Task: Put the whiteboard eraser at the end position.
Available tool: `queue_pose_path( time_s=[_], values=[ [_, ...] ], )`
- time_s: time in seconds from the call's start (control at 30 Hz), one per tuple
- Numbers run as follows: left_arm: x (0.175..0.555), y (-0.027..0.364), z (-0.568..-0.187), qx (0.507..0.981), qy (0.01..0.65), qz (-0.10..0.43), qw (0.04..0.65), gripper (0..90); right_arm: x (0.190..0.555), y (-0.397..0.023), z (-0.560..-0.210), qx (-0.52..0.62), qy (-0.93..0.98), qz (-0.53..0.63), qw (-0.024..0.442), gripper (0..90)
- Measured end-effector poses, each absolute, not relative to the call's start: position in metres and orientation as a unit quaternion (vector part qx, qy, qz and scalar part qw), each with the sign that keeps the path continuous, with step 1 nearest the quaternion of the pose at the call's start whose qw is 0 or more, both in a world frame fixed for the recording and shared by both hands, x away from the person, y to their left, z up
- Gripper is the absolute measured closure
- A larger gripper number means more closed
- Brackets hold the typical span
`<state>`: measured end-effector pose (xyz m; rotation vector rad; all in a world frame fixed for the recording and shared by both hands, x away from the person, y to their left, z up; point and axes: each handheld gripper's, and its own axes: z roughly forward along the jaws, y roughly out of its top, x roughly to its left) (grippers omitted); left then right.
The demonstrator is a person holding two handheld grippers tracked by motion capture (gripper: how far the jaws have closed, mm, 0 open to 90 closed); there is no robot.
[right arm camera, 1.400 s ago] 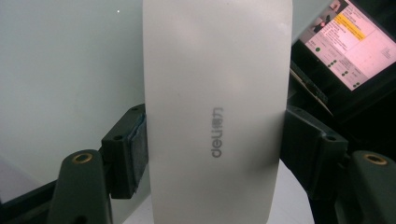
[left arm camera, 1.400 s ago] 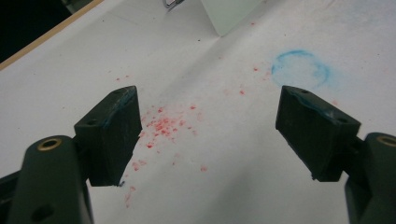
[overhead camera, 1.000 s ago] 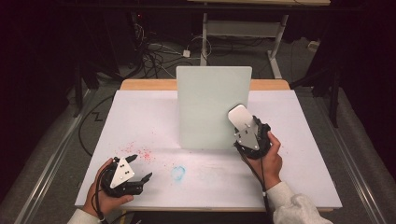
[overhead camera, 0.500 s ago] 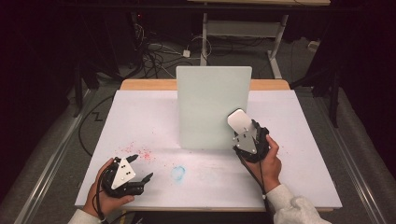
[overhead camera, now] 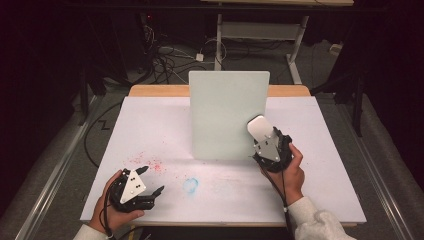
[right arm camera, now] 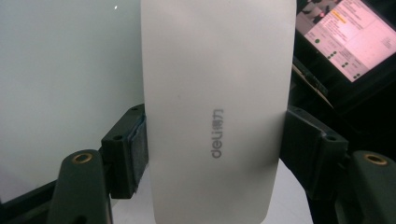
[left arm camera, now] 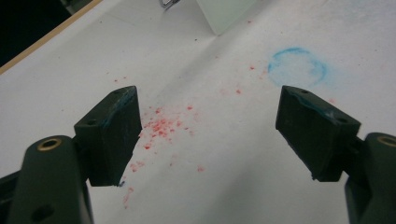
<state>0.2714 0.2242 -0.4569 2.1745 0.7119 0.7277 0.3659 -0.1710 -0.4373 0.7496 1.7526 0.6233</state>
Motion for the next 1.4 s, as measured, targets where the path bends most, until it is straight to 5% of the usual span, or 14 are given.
queue_pose_path(
  time_s=[1.4],
  values=[
    [0.271, 0.225, -0.457, 0.846, 0.276, 0.284, 0.358, 21.6, 0.336, -0.184, -0.405, 0.242, 0.792, 0.36, 0.43, 31.1]
  ],
)
